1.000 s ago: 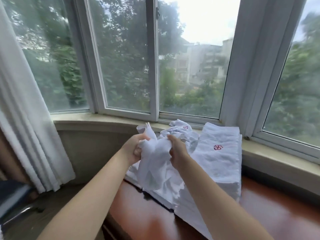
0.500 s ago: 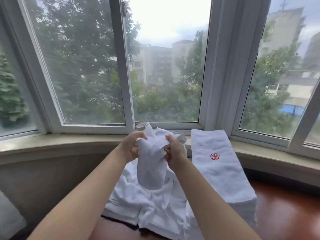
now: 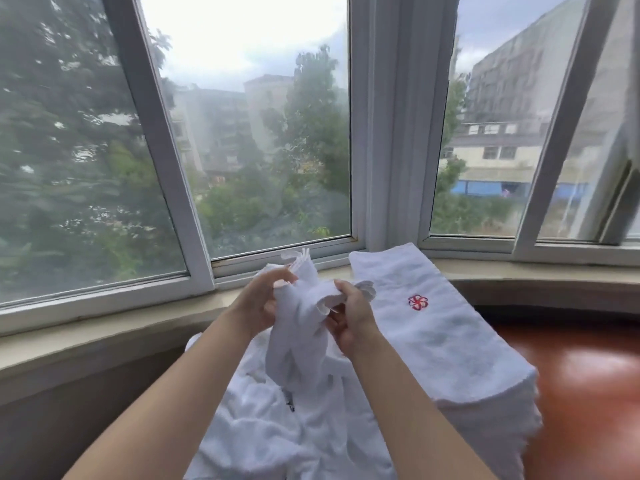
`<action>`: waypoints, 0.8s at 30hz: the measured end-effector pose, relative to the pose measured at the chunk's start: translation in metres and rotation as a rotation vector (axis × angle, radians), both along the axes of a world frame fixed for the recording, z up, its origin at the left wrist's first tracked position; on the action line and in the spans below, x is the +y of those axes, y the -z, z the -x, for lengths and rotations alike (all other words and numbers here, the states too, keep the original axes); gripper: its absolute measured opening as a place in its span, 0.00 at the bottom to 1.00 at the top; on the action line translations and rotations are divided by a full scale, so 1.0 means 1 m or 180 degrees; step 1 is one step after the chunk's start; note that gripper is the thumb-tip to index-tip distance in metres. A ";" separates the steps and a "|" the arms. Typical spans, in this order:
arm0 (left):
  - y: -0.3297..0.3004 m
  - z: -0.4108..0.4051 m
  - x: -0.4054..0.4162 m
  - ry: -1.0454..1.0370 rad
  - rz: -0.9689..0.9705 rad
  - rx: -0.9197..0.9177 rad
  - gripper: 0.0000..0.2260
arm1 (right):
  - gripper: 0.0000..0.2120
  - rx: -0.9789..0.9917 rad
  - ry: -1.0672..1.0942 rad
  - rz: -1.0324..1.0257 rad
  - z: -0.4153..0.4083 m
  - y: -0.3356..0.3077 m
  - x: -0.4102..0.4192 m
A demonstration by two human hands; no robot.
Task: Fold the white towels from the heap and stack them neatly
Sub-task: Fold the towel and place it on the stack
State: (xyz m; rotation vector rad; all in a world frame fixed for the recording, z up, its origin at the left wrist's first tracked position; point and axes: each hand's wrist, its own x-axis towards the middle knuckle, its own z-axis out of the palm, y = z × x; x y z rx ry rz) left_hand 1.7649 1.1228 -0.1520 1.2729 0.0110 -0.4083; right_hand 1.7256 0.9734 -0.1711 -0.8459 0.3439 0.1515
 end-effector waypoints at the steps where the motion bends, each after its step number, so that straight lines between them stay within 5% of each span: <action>1: -0.002 -0.002 0.006 0.0149 0.0020 -0.0108 0.17 | 0.05 0.0016 0.0151 -0.0019 0.001 0.000 0.010; 8: -0.029 -0.022 0.036 0.0980 -0.0158 -0.0395 0.21 | 0.05 -0.0060 0.1014 -0.0082 0.005 -0.018 0.060; 17: -0.070 -0.053 -0.023 0.1858 -0.0127 -0.0479 0.23 | 0.08 -0.0379 0.1556 -0.0151 -0.002 -0.050 0.012; 24: -0.105 -0.075 -0.085 0.1797 -0.0160 -0.0436 0.18 | 0.07 -0.0580 0.1863 -0.0111 -0.025 -0.072 -0.041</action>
